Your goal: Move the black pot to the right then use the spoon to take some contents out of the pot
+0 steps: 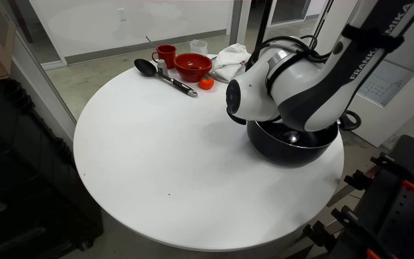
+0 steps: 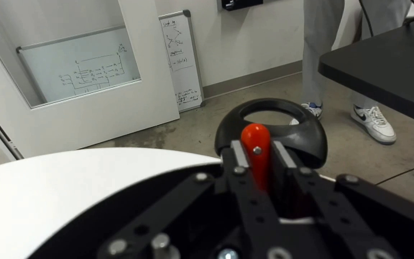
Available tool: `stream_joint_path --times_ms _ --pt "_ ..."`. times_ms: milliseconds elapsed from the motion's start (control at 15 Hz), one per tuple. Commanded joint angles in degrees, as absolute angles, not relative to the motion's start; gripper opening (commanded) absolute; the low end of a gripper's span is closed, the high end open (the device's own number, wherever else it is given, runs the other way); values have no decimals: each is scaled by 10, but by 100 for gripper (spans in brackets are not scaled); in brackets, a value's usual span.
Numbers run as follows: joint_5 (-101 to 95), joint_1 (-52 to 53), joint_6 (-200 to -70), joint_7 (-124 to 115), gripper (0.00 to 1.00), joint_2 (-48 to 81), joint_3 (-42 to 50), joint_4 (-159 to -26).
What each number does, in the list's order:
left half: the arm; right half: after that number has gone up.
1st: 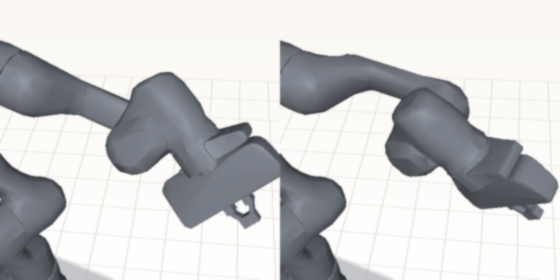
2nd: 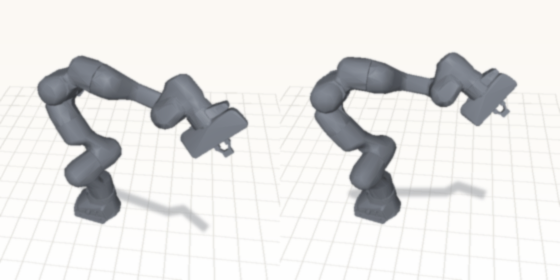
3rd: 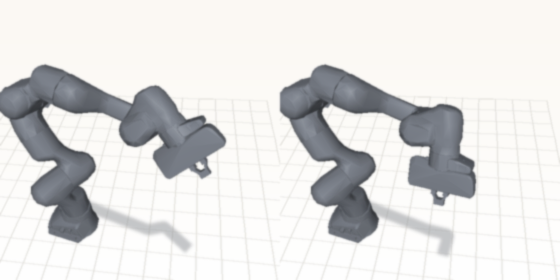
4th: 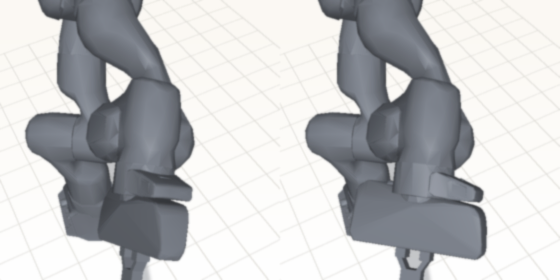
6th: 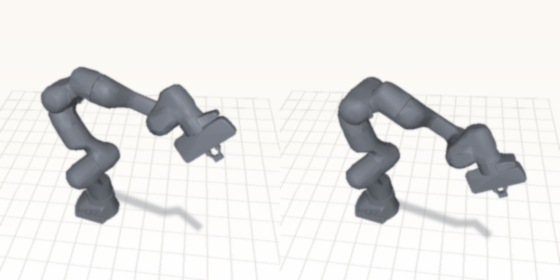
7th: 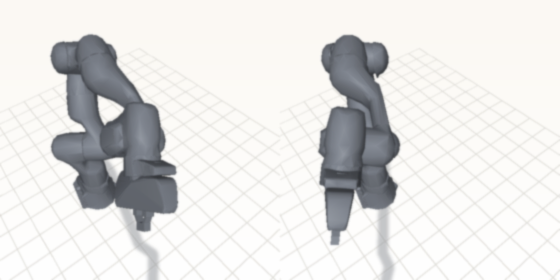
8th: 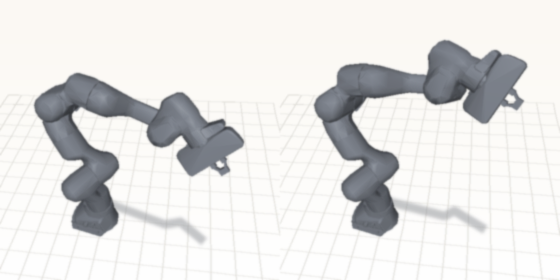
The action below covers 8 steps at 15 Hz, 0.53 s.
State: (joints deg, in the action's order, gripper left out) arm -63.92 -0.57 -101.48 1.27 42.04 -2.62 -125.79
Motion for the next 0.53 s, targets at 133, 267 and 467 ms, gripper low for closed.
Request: stream_joint_path --times_ms 133,267,467 --pt "-610 -35 -1098 25 5 418 -40 -1265" --pt "-579 -46 -1126 46 5 417 -43 -1258" --pt "-528 -59 -1151 80 5 422 -39 -1245"
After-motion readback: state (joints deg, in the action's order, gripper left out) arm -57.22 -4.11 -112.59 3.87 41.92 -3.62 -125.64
